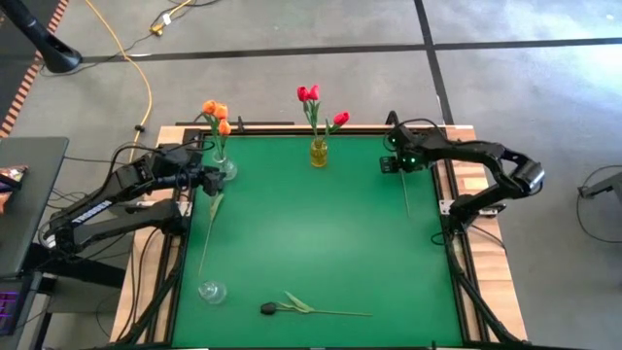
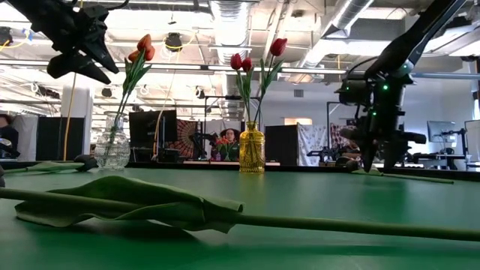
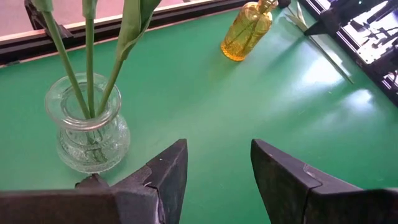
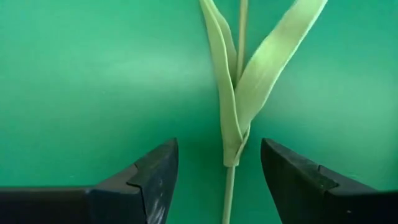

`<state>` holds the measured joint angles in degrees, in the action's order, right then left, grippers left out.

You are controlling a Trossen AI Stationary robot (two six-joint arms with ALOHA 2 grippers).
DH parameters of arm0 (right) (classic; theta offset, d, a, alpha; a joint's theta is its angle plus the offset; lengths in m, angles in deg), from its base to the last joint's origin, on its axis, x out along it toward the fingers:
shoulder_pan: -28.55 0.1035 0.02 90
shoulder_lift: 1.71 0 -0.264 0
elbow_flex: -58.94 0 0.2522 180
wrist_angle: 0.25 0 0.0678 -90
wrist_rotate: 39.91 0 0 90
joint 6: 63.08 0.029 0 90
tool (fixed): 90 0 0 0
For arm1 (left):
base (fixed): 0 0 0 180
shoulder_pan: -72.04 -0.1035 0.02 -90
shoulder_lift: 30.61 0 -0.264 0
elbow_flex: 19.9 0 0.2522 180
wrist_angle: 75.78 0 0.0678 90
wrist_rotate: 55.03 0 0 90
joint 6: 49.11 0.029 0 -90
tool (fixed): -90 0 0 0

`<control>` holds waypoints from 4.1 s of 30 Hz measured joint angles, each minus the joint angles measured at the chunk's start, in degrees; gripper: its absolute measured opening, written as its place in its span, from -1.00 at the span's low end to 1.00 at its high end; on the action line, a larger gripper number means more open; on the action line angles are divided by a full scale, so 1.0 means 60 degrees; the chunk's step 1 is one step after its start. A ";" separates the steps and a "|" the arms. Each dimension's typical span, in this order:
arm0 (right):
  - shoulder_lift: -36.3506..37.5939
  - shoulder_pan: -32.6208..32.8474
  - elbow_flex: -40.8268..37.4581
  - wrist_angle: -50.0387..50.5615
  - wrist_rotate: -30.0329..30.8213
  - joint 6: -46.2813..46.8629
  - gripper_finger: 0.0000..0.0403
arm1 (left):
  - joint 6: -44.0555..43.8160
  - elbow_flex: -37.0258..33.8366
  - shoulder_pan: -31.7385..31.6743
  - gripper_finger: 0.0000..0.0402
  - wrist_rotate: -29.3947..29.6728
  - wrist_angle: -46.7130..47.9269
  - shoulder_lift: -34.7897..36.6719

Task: Sort flowers into vase by color
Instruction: Put the top right black flower into the bottom transparent vase

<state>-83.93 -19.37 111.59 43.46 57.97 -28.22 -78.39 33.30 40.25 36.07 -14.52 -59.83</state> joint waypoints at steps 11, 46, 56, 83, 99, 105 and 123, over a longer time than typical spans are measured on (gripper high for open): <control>-0.0036 0.0666 -0.1068 -0.0834 0.0418 0.1043 -0.30 | -0.0102 0.0000 0.0000 -0.18 -0.0005 0.0003 -0.0003; 0.5357 0.3845 0.1107 -0.3973 0.0684 0.0134 -0.91 | 0.0858 0.1239 0.3014 -0.18 -0.2875 -0.6509 -0.2443; 0.4576 0.6676 0.1110 -0.8476 0.0677 -0.1286 -0.91 | 0.0795 0.1235 0.4042 -0.18 -0.2084 -0.9733 -0.4962; -0.0117 0.7608 0.3166 -1.2999 -0.1607 -0.2398 -0.91 | 0.0192 0.1235 0.4929 -0.25 -0.0470 -1.3014 -0.6823; -0.0255 0.7389 0.3169 -1.2788 -0.2081 -0.1785 -0.91 | 0.0572 0.1235 0.5703 -0.40 0.1213 -1.3592 -0.6823; -0.0259 0.7538 0.3169 -1.2617 -0.1331 -0.1540 -0.91 | 0.0594 0.1235 0.5697 -0.40 0.1212 -1.3653 -0.6823; -0.0259 0.8639 0.3169 -1.2305 0.0499 -0.1620 -0.91 | 0.0789 0.1235 0.5697 -0.40 0.0450 -1.3406 -0.6863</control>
<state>-85.48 32.46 130.61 -30.37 60.97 -37.94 -73.65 40.71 74.43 38.78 -94.95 -101.00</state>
